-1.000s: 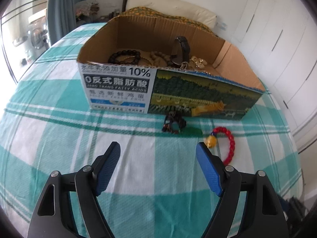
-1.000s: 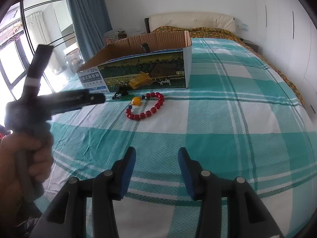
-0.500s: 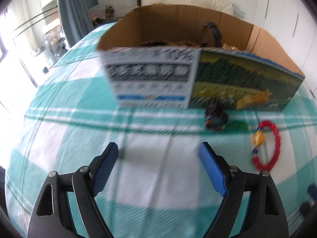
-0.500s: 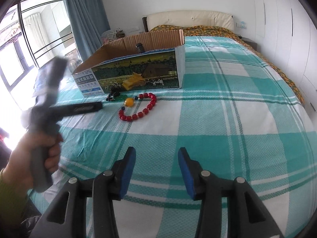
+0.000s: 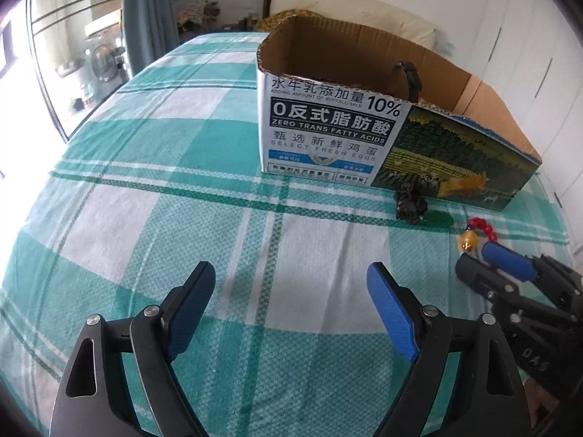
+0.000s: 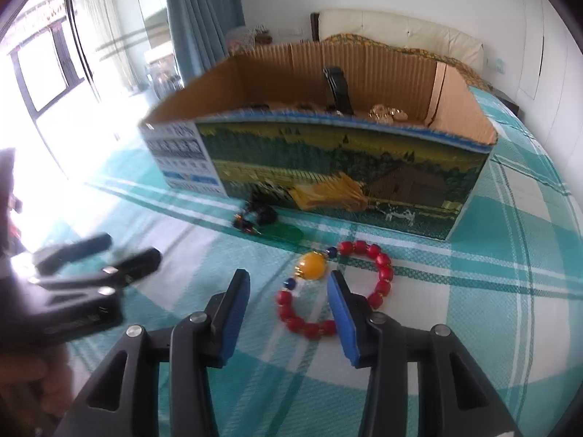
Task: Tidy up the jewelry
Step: 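Move the left tool toward the dark charm with green pendant while the right tool approaches the red bead bracelet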
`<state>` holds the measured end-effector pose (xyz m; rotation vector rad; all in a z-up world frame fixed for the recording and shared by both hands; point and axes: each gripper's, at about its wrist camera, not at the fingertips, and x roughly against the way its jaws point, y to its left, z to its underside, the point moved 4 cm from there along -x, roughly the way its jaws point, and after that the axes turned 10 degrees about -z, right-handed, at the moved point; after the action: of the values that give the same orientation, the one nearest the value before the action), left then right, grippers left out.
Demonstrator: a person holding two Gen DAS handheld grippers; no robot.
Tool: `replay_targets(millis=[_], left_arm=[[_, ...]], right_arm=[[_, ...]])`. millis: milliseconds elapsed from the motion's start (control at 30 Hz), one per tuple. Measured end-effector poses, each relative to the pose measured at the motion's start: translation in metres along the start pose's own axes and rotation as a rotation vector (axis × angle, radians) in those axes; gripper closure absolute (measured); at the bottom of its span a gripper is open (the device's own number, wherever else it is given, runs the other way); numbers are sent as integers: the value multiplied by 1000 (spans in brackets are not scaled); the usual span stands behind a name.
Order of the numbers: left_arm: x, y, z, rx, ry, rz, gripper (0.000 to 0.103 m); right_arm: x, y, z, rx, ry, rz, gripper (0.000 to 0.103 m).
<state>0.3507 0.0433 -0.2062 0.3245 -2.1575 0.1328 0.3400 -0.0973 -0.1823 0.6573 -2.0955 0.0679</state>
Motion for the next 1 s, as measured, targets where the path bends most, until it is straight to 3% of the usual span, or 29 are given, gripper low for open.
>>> replay_targets(millis=[133,300,367,467,500,633,900,1000], left_arm=[[0,-20,-12,-14,-5,47,17],[-2,-58,-26,-49,-25,96,15],[-7,-73,-28,-74,-26,75,15],[-19,-86,-32,-95,-28,-27,15],[-22,-87,-34,-87,-35,-56,9],[-29,-74,-37,-56,-25,-183,7],[-3,-12,1,-73,-36,-192,7],[6,4,17,-65,-10,-127,8]], right_arm=[[11,-12,18,40,14,104,61],[42,-42,45,-37,15,167,61],[54,-53,57,-70,14,183,61],[70,-62,71,-100,11,199,61],[73,-63,75,-107,7,196,61],[87,-64,85,-117,-16,185,61],[103,-69,84,-127,-55,184,61],[111,-70,87,-137,-75,186,60]])
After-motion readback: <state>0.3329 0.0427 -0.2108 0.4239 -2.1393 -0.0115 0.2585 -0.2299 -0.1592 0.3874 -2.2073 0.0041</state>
